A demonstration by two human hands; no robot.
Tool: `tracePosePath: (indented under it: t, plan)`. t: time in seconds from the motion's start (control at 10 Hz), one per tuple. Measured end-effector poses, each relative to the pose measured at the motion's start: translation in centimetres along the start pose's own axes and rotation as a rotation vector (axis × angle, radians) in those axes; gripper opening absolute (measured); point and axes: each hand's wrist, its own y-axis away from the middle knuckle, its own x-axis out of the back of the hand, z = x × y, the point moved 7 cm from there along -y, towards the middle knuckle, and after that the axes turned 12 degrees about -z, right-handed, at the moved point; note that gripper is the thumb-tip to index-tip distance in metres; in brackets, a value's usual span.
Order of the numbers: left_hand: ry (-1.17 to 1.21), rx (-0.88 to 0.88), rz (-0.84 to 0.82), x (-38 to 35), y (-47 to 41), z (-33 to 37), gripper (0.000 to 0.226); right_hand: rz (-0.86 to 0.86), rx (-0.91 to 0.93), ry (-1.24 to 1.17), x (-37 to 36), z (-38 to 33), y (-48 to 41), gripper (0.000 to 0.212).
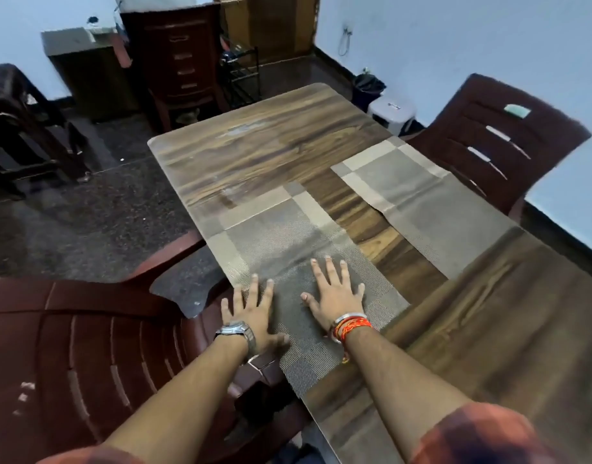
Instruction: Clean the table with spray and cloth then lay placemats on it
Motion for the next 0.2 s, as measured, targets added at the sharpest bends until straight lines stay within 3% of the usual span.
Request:
tracePosePath:
  t: [0.2]
  plan:
    - [-0.105,-0.172,0.317,3.2,4.4,3.3,0.099,0.334,-0.176,-0.101,1.1,3.7,9.3,0.061]
